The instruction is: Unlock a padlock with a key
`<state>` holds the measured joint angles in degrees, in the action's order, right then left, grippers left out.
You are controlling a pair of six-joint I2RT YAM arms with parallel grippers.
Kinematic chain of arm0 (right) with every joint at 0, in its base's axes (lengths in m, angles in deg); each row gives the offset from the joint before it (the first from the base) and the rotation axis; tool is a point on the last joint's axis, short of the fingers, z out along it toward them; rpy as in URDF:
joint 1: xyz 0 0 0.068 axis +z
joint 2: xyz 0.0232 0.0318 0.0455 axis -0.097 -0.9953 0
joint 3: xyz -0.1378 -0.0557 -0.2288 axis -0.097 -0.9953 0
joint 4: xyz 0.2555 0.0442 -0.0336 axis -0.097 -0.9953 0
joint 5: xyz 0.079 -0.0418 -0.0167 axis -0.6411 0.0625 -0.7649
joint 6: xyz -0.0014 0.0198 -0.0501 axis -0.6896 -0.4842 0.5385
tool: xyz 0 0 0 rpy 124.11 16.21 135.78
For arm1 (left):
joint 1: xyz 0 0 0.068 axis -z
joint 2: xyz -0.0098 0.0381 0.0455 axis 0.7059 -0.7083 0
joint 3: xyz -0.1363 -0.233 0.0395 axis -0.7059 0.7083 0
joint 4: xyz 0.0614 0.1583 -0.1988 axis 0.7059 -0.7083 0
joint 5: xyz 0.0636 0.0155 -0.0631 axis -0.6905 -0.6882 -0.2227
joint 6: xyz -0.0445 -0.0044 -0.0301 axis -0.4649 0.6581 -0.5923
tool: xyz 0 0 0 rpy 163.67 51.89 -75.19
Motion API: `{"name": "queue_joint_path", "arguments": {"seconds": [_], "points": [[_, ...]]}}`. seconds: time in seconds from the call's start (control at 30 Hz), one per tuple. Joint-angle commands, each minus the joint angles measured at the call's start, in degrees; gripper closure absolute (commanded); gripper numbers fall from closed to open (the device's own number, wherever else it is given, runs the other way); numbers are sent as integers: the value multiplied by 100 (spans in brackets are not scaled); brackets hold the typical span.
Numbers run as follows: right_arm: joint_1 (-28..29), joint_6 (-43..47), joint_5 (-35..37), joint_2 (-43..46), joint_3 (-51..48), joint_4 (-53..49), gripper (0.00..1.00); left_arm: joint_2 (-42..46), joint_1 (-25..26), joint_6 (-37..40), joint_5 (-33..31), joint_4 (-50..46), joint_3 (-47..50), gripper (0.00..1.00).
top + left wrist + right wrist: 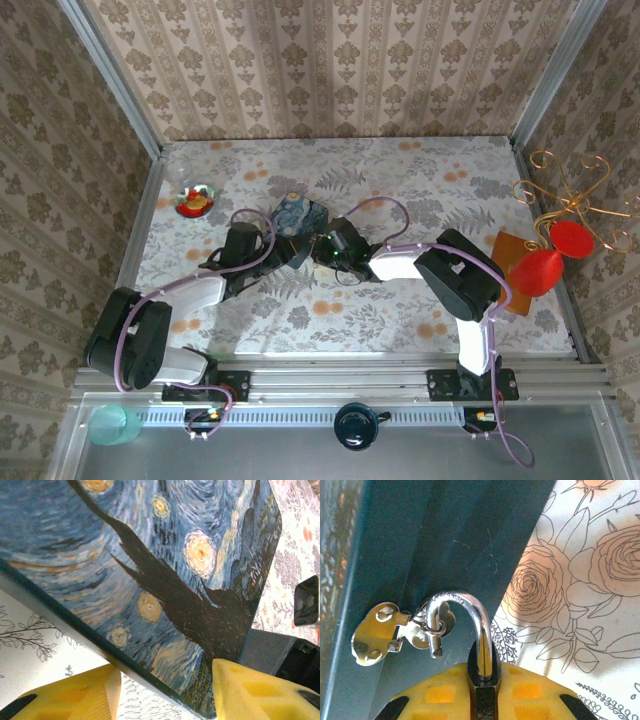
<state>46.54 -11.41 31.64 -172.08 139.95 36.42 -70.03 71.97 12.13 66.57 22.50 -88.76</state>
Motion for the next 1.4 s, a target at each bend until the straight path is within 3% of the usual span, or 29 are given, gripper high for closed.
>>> {"name": "queue_joint_path", "arguments": {"seconds": [0.0, 0.17, 0.4, 0.93, 1.17, 1.37], "points": [[-106, -211, 121, -70, 346, 225, 89, -235, 147, 18, -123, -965, 80, 50], [-128, 25, -24, -268, 775, -255, 89, -215, 202, -45, -217, -908, 74, 52], [-546, -21, -277, -177, 498, -165, 89, -150, 202, -106, -306, -995, 84, 52], [-263, 1283, 24, 381, -96, -652, 85, -168, -36, 93, -271, -1162, -68, 51], [-235, 1709, -236, 752, -196, -957, 86, -365, -341, 380, -158, -1215, -295, 51], [-164, 2021, -455, 1183, -240, -1422, 86, -649, -315, 785, -150, -1453, -776, 50]]}}
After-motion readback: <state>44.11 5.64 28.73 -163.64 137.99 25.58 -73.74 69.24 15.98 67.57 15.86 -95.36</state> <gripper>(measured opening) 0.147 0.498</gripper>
